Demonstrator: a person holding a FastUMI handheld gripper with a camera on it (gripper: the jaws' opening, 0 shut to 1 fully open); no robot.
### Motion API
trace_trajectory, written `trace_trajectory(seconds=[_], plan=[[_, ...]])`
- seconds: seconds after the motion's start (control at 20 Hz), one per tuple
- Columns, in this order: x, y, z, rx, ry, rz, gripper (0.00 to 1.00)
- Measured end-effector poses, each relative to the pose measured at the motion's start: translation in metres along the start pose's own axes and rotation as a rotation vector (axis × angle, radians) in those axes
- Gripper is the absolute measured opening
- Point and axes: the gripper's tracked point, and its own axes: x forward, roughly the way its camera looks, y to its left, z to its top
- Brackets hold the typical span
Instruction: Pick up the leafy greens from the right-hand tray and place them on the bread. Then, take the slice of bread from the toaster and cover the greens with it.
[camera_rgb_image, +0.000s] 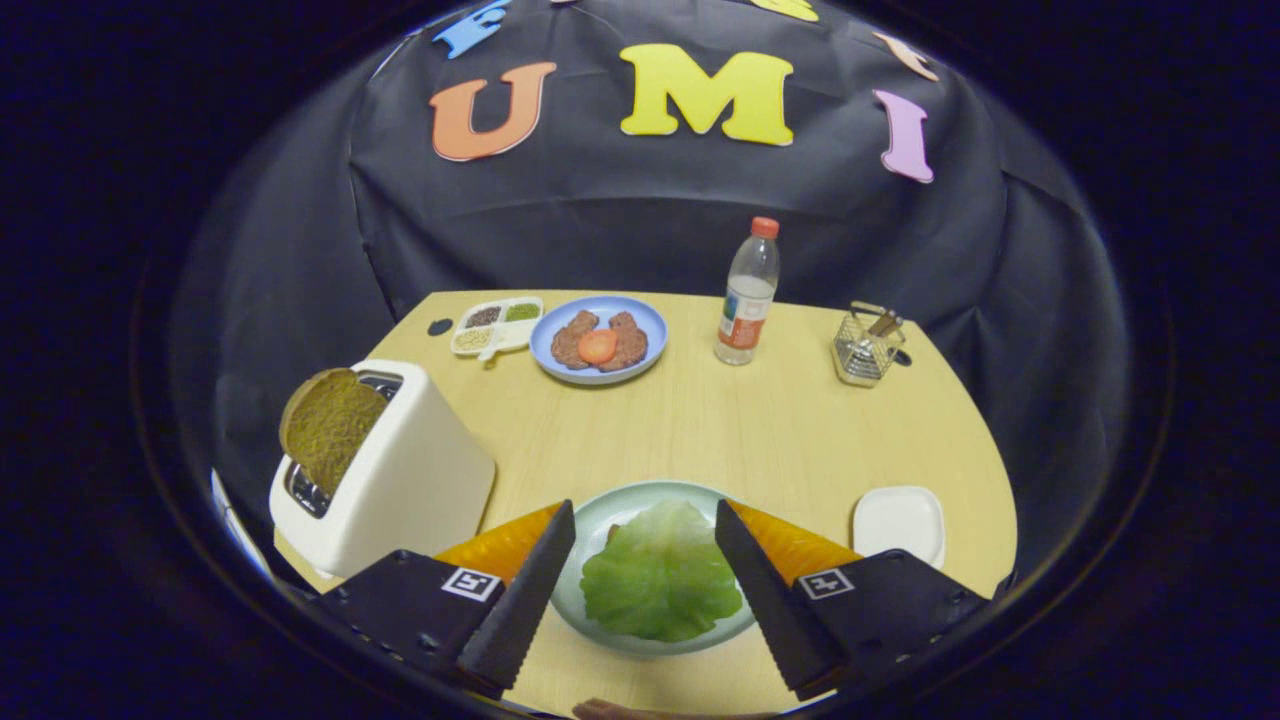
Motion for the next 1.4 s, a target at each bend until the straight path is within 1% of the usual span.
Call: trace_trajectory(seconds=[0.05, 0.2, 0.35, 0.45, 0.55, 0.65, 0.8, 0.85, 0.95, 1.0, 1.05, 1.3, 1.4], plan=[[-0.009, 0.009, 0.006, 0.001, -0.013, 0.01, 0.95], [-0.034, 0.04, 0.025, 0.015, -0.036, 0.049, 0.95], [-0.052, 0.087, 0.039, 0.052, -0.052, 0.133, 0.95], [-0.056, 0.118, 0.046, 0.043, -0.052, 0.175, 0.95], [-0.058, 0.144, 0.049, 0.014, -0.05, 0.19, 0.97], [-0.056, 0.165, 0.049, 0.003, -0.045, 0.185, 0.97], [-0.041, 0.186, 0.045, 0.029, -0.007, 0.14, 0.96], [-0.034, 0.193, 0.043, 0.044, 0.011, 0.13, 0.95], [-0.022, 0.2, 0.044, 0.054, 0.032, 0.097, 0.85], [-0.018, 0.205, 0.045, 0.05, 0.034, 0.082, 0.82], [-0.012, 0.207, 0.046, 0.044, 0.036, 0.067, 0.76], [0.009, 0.207, 0.041, 0.047, 0.097, -0.014, 0.67], [0.014, 0.207, 0.036, 0.06, 0.128, -0.032, 0.55]])
